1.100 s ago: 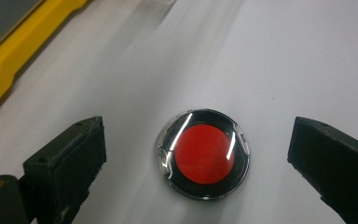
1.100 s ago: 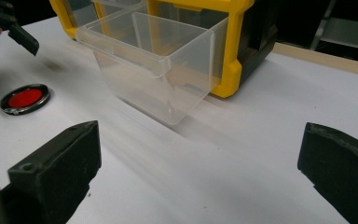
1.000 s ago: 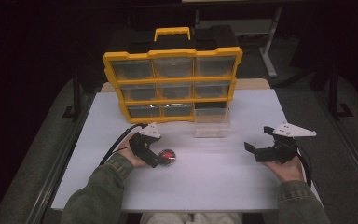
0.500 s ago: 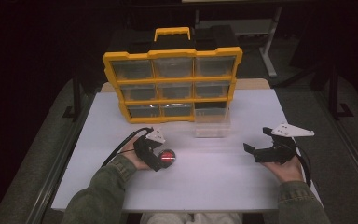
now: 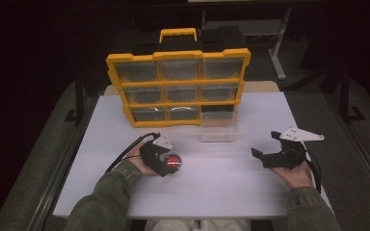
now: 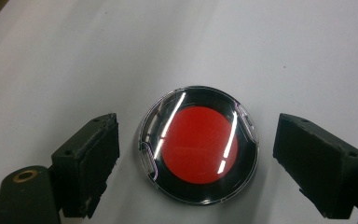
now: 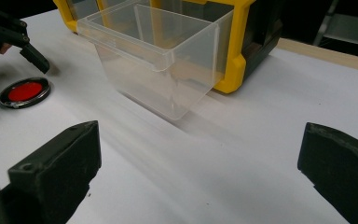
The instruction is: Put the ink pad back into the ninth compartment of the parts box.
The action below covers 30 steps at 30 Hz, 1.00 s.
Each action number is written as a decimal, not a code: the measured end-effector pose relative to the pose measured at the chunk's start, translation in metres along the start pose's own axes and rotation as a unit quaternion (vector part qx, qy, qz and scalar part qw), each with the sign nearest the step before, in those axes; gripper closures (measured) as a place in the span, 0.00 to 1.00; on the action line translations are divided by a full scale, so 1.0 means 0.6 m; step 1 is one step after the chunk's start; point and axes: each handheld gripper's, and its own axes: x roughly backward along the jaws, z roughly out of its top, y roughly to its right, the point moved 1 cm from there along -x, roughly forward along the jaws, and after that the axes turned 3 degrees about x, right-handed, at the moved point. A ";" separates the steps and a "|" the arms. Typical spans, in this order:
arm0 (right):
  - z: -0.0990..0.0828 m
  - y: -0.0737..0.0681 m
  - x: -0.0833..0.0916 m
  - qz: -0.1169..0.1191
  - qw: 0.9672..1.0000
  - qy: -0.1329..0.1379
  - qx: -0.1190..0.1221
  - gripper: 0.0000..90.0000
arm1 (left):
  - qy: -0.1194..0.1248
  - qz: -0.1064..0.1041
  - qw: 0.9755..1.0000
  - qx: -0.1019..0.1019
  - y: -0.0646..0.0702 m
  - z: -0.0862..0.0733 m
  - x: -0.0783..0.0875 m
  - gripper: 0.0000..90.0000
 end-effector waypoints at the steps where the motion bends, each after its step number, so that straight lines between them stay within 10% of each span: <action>1: 0.000 0.000 0.000 0.000 1.000 0.001 0.000 0.00 | -0.003 -0.001 1.000 -0.002 0.000 0.000 -0.002 0.17; 30: 0.000 0.003 0.000 0.000 1.000 0.004 0.001 0.00 | -0.002 -0.002 1.000 0.001 -0.005 0.000 -0.003 0.32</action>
